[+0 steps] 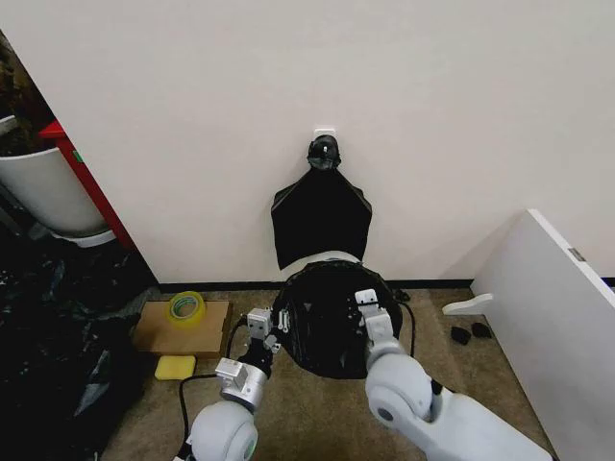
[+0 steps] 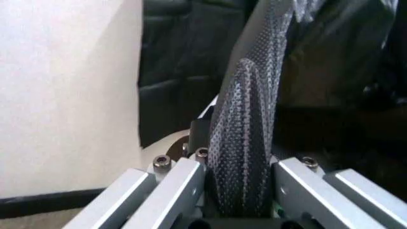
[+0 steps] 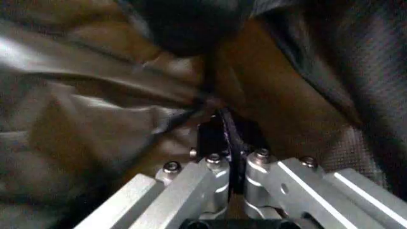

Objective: Place the garbage bag over the trash bin.

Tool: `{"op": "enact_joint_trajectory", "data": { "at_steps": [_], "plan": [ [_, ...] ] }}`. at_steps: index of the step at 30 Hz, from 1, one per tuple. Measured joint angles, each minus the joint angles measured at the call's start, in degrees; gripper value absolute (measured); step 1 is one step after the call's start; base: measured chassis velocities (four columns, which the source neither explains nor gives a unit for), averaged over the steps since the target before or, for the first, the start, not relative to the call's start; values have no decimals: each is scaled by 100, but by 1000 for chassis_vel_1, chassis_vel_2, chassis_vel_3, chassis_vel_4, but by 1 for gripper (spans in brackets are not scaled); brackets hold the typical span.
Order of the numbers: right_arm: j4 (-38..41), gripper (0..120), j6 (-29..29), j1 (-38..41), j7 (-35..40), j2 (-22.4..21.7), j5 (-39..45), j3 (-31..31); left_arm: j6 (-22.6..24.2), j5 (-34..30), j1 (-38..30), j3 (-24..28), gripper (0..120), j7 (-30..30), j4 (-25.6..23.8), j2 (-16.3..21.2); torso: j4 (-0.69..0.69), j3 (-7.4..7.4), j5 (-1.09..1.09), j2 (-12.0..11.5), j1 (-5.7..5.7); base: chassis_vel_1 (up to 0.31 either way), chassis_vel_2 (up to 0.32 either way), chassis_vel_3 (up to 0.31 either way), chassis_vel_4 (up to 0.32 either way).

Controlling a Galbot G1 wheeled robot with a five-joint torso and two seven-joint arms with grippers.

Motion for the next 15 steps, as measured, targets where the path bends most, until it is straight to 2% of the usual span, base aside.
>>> {"op": "enact_joint_trajectory", "data": {
  "at_steps": [4, 7, 15],
  "plan": [
    [363, 0, 95, -104, -137, -49, -65, -165, 2, 66, 6, -39, 1, -19, 64, 1, 2, 0, 1, 0, 0, 0, 0, 0, 0],
    [343, 0, 243, -82, -311, 6, -206, -259, 10, 80, 20, -38, 1, -18, 71, -14, 1, 0, -1, 0, 0, 0, 0, 0, 0],
    [-395, 0, 634, 230, -731, 394, -681, -389, 76, 109, 112, 91, 1, -25, -13, -27, 2, 0, 1, 0, 0, 0, 0, 0, 0]
  ]
}}
